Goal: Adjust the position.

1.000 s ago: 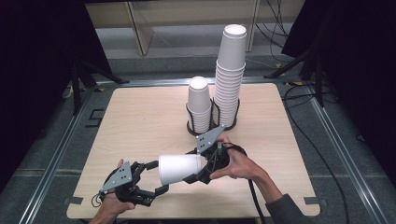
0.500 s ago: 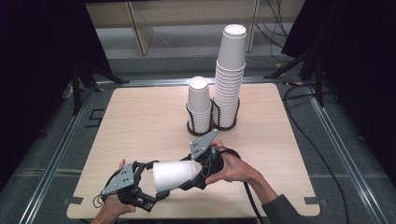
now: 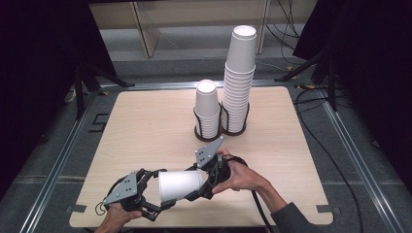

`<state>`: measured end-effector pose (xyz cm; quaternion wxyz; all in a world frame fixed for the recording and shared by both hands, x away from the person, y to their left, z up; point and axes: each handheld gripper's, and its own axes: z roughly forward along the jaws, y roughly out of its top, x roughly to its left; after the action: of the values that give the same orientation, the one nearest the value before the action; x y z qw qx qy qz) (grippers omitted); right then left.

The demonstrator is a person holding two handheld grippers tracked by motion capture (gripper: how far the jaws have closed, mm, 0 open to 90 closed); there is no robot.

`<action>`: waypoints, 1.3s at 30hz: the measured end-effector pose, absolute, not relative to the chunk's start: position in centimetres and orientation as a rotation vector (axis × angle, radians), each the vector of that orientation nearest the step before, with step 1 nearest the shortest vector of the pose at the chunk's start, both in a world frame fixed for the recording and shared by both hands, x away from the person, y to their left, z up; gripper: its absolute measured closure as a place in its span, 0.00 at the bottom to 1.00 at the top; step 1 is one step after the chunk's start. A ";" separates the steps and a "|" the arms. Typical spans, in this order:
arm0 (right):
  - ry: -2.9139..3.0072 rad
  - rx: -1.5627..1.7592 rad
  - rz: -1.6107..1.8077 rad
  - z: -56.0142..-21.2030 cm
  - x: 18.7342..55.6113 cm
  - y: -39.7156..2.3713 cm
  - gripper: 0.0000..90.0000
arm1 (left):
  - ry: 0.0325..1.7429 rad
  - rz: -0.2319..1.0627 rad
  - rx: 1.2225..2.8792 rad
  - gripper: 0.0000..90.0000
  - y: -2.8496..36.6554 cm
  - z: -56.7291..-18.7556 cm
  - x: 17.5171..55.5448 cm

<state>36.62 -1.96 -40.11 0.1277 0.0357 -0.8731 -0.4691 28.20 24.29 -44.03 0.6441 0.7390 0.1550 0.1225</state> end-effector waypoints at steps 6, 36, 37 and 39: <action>-2.539 0.081 -1.332 -40.4 36.7 -2.0 0.23 | 0.363 0.277 1.708 0.10 24.2 -43.9 28.2; -3.099 0.277 -0.928 -40.0 33.6 1.4 0.18 | 0.394 0.387 1.995 0.10 22.4 -44.3 27.9; -3.103 0.312 -0.933 -40.1 33.6 1.6 0.18 | 0.390 0.387 1.994 0.10 22.4 -44.3 27.9; -3.109 0.334 -0.931 -40.3 33.7 1.7 0.18 | 0.380 0.394 2.004 0.10 22.4 -44.2 27.8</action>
<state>33.71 1.72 -40.26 -0.0607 0.1023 -0.9512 -0.2849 27.84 22.36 -44.25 0.5075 0.8312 0.1575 0.1636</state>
